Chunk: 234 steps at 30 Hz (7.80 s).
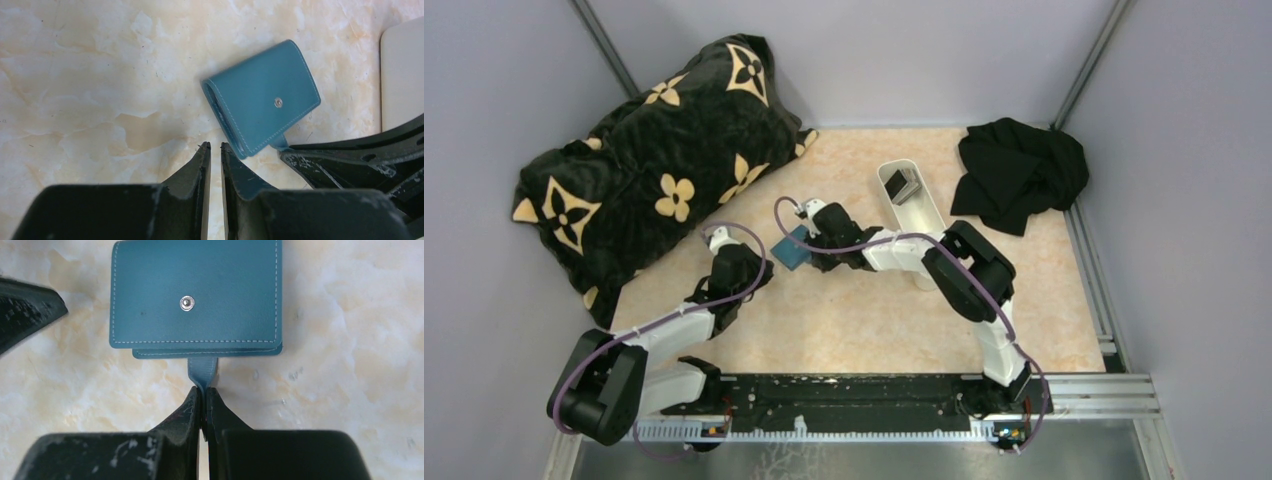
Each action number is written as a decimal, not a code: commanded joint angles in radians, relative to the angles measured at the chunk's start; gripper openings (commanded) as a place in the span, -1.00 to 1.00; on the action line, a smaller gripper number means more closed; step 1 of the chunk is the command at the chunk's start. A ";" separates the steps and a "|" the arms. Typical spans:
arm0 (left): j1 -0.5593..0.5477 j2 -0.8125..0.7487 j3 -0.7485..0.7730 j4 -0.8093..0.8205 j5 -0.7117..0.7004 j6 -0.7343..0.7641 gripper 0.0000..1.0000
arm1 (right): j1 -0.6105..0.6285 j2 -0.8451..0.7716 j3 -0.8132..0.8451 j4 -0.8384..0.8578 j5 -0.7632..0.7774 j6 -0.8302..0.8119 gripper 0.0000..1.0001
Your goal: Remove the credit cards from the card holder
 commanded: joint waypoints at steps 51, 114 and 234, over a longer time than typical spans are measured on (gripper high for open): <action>-0.105 0.648 0.365 0.309 0.361 0.053 -0.52 | -0.183 -0.038 0.075 -0.109 0.262 -0.025 -0.87; -0.245 0.518 0.289 0.194 0.351 0.089 -0.28 | -0.103 -0.451 -0.441 0.055 0.170 0.181 -0.39; -0.199 -0.139 0.104 -0.061 0.159 0.155 0.18 | -0.130 0.052 0.012 0.129 -0.078 0.196 -0.50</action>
